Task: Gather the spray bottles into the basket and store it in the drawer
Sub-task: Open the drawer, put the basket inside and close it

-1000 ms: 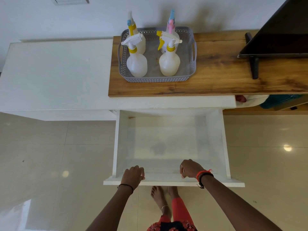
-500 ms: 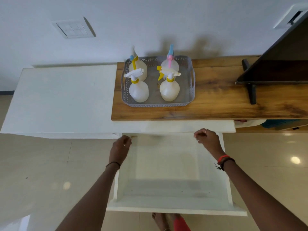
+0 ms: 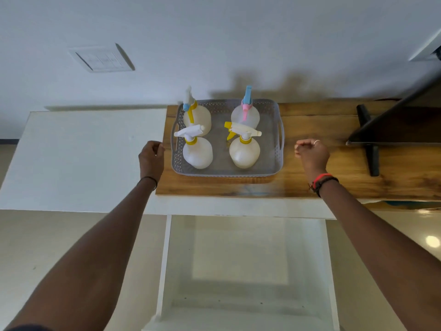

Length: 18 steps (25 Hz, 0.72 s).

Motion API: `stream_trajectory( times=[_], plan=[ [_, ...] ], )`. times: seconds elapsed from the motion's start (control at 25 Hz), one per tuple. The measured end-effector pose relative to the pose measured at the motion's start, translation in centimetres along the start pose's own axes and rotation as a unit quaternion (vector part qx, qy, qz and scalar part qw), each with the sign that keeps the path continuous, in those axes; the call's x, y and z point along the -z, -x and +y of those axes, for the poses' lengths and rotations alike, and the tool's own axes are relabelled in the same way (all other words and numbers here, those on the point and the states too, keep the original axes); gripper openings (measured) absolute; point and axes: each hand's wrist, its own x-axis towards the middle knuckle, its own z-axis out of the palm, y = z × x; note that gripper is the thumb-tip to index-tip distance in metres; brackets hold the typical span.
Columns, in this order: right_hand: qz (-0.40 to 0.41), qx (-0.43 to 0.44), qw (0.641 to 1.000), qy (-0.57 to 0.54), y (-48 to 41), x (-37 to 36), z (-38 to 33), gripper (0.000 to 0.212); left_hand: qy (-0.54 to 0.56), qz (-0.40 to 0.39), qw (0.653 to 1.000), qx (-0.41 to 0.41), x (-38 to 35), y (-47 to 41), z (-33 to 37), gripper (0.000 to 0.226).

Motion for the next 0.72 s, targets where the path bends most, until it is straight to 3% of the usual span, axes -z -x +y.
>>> stream_trajectory(
  times=[0.32, 0.48, 0.6, 0.72],
  plan=[
    [-0.035, -0.040, 0.996, 0.074, -4.1, -4.2, -2.0, 0.018, -0.060, -0.072, 0.994, 0.050, -3.9, -5.3, 1.8, 0.025],
    [-0.062, -0.043, 0.992, 0.105, -4.6, -5.8, -2.5, 0.037, -0.091, -0.095, 0.991, 0.037, -4.6, -6.7, 1.9, 0.017],
    [-0.072, -0.028, 0.989, 0.123, -5.1, -6.6, -2.6, 0.022, -0.074, -0.089, 0.992, 0.050, -4.8, -7.3, 1.8, 0.014],
    [-0.066, -0.017, 0.985, 0.161, -5.5, -6.9, -2.5, 0.026, -0.017, -0.089, 0.993, 0.077, -4.7, -7.5, 1.4, 0.015]
  ],
)
